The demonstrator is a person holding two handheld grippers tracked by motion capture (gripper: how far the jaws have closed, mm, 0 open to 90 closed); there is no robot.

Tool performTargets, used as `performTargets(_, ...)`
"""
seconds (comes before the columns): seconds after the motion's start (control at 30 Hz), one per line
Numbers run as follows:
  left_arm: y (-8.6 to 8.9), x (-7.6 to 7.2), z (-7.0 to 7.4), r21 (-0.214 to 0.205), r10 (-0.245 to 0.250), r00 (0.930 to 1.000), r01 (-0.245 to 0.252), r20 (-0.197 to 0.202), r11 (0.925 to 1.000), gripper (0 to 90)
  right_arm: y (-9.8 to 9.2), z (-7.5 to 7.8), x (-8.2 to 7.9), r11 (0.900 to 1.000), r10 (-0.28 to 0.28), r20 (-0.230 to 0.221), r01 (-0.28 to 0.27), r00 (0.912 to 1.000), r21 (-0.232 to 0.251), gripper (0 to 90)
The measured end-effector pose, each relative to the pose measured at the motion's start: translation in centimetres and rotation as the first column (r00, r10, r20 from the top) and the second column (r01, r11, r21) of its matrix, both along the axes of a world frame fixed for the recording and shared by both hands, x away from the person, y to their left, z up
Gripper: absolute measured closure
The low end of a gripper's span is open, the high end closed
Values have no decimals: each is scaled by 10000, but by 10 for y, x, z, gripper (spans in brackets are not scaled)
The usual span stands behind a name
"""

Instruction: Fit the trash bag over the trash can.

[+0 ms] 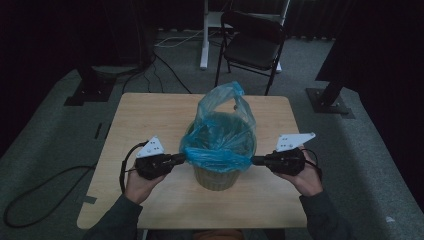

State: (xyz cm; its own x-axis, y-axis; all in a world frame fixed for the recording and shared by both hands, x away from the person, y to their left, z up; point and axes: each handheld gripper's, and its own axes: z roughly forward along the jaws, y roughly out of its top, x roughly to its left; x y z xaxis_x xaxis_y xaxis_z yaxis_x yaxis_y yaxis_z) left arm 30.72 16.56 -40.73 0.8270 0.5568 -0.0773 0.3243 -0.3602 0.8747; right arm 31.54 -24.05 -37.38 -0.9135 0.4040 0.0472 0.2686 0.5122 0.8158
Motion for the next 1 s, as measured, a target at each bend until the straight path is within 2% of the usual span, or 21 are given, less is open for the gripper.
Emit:
performTargets(0.33, -3, -3, 0, -84, -382, 9993, 382, 23, 9992, 826, -6, -9, 2, 10000, -77, -314, 76, 9995, -21, 900)
performTargets(0.43, -4, -2, -2, -170, -463, 9989, 462, -100, 9988, 820, -8, -11, 4, 9999, -97, -432, 100, 9990, 66, 900)
performTargets(0.63, -8, -5, -5, -117, -734, 9972, 732, -152, 9973, 813, -3, -20, 9, 9990, -145, -688, 116, 9975, -427, 900)
performTargets(0.83, -5, -6, -2, -130, -673, 9977, 672, -53, 9977, 797, 0, -23, 11, 9990, -186, -750, 154, 9970, -422, 900)
performTargets(1.0, 8, -9, 7, -638, -484, 9988, 491, 117, 9968, 729, -1, -21, 9, 9988, -246, -606, 220, 9979, -429, 900)
